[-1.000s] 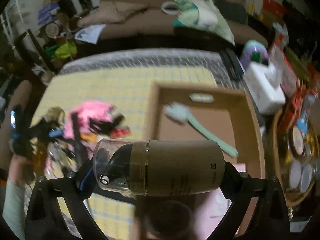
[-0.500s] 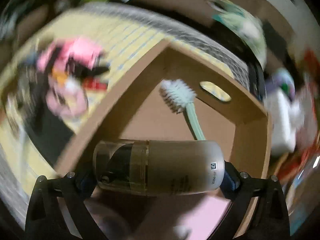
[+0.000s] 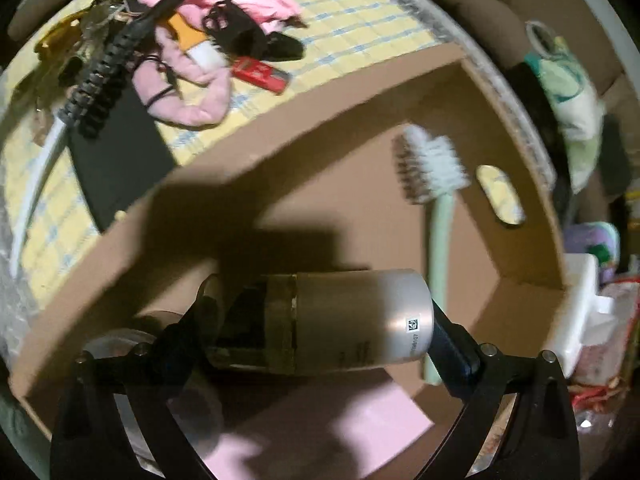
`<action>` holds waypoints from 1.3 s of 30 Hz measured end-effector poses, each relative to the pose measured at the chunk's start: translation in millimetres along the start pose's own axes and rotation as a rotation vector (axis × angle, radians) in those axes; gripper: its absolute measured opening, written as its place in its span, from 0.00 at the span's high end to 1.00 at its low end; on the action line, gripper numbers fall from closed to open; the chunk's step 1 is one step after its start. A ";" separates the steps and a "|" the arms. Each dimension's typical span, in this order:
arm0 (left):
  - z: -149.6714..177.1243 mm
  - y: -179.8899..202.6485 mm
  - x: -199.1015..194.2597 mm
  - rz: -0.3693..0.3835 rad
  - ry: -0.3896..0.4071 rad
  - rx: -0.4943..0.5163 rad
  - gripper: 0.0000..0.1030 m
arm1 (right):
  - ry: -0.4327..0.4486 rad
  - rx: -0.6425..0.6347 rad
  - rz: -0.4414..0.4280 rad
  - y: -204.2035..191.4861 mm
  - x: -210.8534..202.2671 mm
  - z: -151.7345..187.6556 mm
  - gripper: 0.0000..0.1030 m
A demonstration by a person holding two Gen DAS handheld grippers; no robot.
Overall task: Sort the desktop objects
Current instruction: 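Lower the bottle into the cardboard box with the right tool while the left tool lifts the black box, then carry the black box into the cardboard box and open the left tool while the right tool withdraws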
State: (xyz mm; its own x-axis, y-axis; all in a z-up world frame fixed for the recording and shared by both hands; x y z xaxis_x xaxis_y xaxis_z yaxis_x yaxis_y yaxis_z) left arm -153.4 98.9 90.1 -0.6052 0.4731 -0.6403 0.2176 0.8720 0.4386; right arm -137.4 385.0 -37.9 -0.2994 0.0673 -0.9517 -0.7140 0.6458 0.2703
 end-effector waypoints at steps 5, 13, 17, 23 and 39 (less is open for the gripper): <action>7.3 14.3 7.8 0.042 -0.032 0.005 0.28 | 0.053 0.036 -0.063 -0.2 -21.6 10.3 0.03; 11.4 32.6 8.5 0.073 -0.039 0.022 0.28 | 0.030 0.003 -0.060 -9.9 -19.1 -4.5 0.02; 10.5 37.3 6.7 0.089 -0.035 0.023 0.28 | 0.087 0.089 -0.044 2.4 -31.2 -15.1 0.01; 12.1 46.8 4.1 0.121 -0.037 0.030 0.28 | 0.270 0.490 -0.123 62.1 -58.3 -1.6 0.01; 14.8 58.0 10.6 0.141 -0.048 0.035 0.28 | 0.166 1.011 -0.518 73.7 26.0 -40.1 0.59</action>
Point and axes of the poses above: each gripper's, at about its wrist camera, not at the fingertips, and x roughly the way its jaws point, y to its right, z to its underside, the point moved 9 cm from there along x, roughly the way its jaws point, and after that the axes turned 2 degrees about y, right-handed, at the moved point
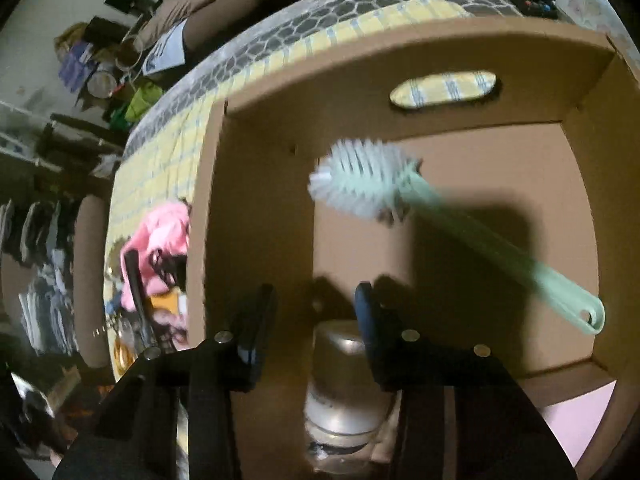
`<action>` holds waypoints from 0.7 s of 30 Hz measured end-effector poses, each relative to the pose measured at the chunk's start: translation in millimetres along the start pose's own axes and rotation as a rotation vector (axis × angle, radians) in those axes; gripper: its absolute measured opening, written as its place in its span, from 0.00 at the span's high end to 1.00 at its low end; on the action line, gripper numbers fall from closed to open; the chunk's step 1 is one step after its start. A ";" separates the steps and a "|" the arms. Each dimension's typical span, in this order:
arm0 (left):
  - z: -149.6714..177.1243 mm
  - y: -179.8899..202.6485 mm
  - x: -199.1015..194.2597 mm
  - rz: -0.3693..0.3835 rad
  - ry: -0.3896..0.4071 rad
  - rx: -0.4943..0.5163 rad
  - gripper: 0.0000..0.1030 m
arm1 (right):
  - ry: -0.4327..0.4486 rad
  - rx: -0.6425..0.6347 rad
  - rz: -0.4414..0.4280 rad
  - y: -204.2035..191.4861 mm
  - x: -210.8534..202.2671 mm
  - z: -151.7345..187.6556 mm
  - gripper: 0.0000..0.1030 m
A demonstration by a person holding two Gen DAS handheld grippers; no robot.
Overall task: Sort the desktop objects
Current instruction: 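Carry the black box into the cardboard box and open the left tool while the right tool withdraws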
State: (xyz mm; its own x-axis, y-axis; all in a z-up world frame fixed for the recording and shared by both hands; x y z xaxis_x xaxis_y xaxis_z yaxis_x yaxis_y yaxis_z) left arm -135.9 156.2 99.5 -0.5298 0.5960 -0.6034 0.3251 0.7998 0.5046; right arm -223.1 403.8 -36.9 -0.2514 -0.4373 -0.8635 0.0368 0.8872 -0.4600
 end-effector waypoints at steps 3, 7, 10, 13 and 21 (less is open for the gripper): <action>1.0 2.9 -0.1 0.009 -0.004 0.002 0.28 | -0.062 -0.072 0.003 -2.4 -1.3 20.9 0.59; 4.7 14.7 2.2 0.026 -0.012 0.018 0.28 | -0.109 -0.127 -0.001 -7.1 -5.9 46.5 0.59; 9.0 26.7 6.3 0.034 -0.025 0.038 0.28 | -0.081 -0.140 -0.022 -9.5 -16.1 47.5 0.58; 12.0 40.2 11.1 0.045 -0.030 0.052 0.28 | -0.041 -0.158 0.003 -11.8 -28.5 47.2 0.58; 21.6 103.4 70.7 0.064 -0.142 0.129 0.28 | 0.486 0.095 0.081 10.8 -173.9 46.1 0.27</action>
Point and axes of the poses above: each gripper's, at about its wrist camera, not at the fingertips, and x roughly the way its jaws point, y to its right, z to its underside, the point moved 9 cm from there along x, roughly the way its jaws point, and after that the axes turned 2 degrees about y, right-handed, at the moved point
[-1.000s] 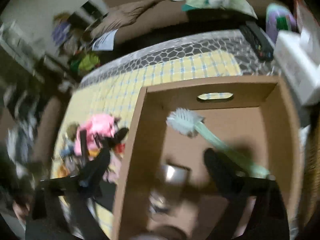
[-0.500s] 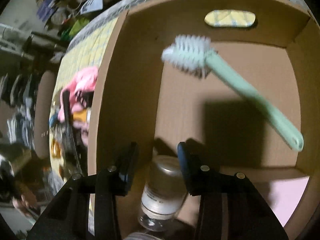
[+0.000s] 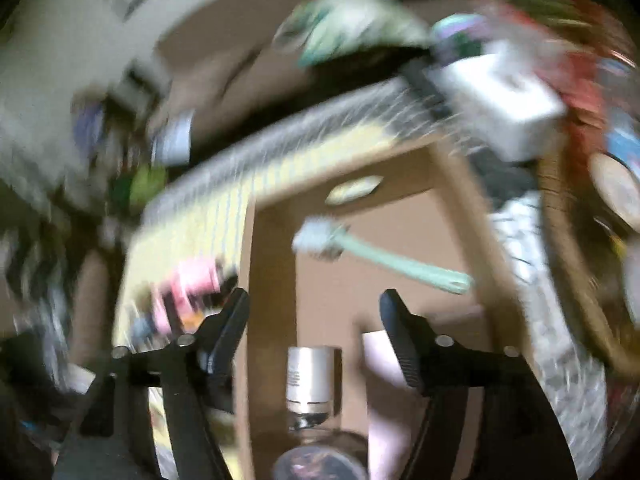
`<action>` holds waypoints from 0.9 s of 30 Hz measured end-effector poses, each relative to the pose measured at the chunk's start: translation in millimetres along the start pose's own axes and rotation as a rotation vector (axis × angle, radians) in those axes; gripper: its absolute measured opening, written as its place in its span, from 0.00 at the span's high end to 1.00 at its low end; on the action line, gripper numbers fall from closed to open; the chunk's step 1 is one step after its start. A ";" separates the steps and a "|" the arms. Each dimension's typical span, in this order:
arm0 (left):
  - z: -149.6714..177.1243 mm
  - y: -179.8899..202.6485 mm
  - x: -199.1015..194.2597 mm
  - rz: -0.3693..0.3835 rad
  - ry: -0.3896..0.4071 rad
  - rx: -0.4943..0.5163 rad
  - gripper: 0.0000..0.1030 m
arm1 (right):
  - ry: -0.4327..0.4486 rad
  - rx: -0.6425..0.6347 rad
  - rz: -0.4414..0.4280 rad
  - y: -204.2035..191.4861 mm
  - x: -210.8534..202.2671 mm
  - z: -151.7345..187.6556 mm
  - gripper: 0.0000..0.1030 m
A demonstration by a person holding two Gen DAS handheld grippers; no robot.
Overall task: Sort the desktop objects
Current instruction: 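Carry the black box into the cardboard box and open the left tool while the right tool withdraws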
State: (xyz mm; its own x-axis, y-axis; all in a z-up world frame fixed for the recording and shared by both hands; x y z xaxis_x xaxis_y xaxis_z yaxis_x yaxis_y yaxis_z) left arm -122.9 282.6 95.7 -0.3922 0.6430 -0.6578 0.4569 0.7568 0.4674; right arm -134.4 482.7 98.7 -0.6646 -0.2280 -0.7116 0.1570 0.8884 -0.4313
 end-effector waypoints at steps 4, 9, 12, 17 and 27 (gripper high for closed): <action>-12.3 33.6 45.7 -0.062 -0.060 0.116 0.28 | 0.208 0.195 0.045 28.5 -53.6 6.3 0.15; -20.4 59.9 107.9 -0.160 -0.149 0.251 0.28 | 0.242 0.301 0.004 48.7 -57.3 16.9 0.15; -18.6 67.5 144.8 -0.198 -0.207 0.271 0.28 | 0.202 0.300 0.017 61.3 -47.3 15.3 0.15; -13.3 58.0 200.8 -0.243 -0.338 0.238 0.28 | 0.207 0.325 0.009 79.4 -50.7 12.2 0.15; -9.5 38.4 236.4 -0.275 -0.469 0.215 0.28 | 0.175 0.305 0.012 93.4 -42.2 11.6 0.15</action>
Point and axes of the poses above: each gripper's, at about its wrist camera, not at the fingertips, and x roughly the way its jaws point, y to its right, z to its underside, the point moved 9 cm from there along x, roughly the way its jaws point, and after that the axes turned 2 degrees about y, right-handed, at the moved point
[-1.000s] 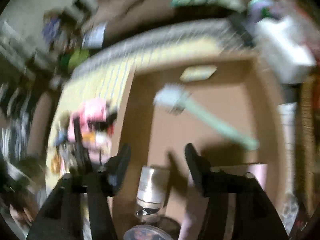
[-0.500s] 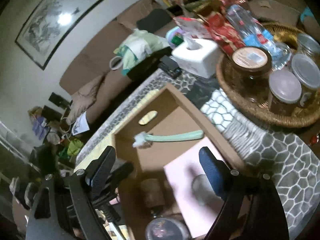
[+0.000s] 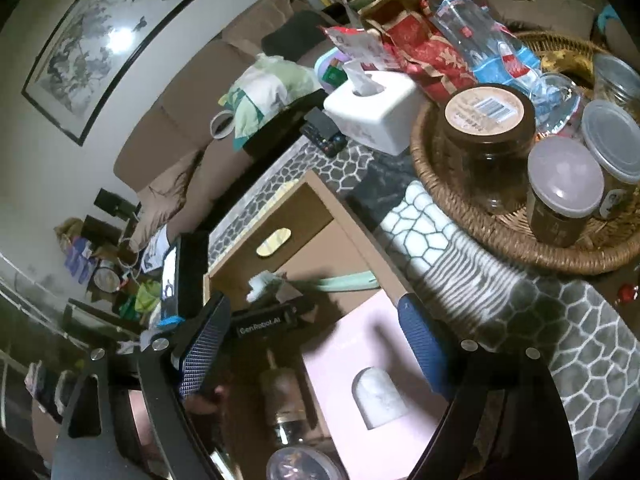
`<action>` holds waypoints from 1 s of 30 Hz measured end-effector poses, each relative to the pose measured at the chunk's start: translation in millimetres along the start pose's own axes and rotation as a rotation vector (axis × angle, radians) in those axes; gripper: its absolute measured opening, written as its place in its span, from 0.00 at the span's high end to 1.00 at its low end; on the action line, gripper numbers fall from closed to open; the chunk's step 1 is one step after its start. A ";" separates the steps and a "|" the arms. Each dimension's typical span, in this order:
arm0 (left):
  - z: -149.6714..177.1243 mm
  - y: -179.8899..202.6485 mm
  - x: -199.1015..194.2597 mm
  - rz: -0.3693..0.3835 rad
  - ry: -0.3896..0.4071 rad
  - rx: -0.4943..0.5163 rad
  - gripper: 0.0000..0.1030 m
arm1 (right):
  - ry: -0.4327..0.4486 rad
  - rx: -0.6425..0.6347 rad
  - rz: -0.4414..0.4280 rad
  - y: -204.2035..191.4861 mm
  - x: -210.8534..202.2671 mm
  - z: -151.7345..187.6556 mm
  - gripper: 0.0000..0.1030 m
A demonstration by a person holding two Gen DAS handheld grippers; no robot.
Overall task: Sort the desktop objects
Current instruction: 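Carry the black box into the cardboard box and open the left tool while the right tool withdraws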
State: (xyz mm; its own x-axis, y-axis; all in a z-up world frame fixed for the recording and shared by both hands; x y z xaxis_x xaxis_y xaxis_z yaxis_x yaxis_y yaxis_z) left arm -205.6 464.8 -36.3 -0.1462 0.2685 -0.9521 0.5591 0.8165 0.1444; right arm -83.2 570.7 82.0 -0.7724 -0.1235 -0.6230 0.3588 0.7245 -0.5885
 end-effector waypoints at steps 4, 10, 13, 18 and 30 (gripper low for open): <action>-3.0 -1.0 -2.8 0.015 0.007 -0.017 0.28 | -0.012 -0.027 -0.003 -1.8 2.4 3.2 0.15; -5.9 -1.0 -7.1 0.035 -0.011 -0.020 0.28 | -0.016 -0.015 0.002 4.0 3.4 3.9 0.15; -22.1 5.1 -17.9 0.042 0.018 -0.011 0.28 | -0.001 -0.034 0.006 2.2 -1.8 2.9 0.15; -43.1 21.8 -3.2 0.014 0.006 0.026 0.28 | 0.015 -0.039 0.027 7.5 -4.6 -0.6 0.15; -64.4 42.0 23.3 -0.010 0.010 0.057 0.03 | -0.004 -0.073 0.053 12.3 6.4 -0.8 0.15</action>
State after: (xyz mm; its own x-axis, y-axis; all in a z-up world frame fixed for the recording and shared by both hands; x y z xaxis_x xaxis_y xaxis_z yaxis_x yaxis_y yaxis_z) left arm -238.1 538.2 -35.0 -0.1603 0.2658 -0.9506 0.6033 0.7886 0.1188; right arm -84.1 579.3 71.1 -0.7513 -0.0867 -0.6542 0.3595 0.7776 -0.5159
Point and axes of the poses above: each gripper's, at about its wrist camera, not at the fingertips, and x roughly the way its jaws point, y to its right, z to its underside, the point moved 9 cm from there along x, roughly the way its jaws point, and after that the axes turned 2 degrees about y, right-handed, at the moved point
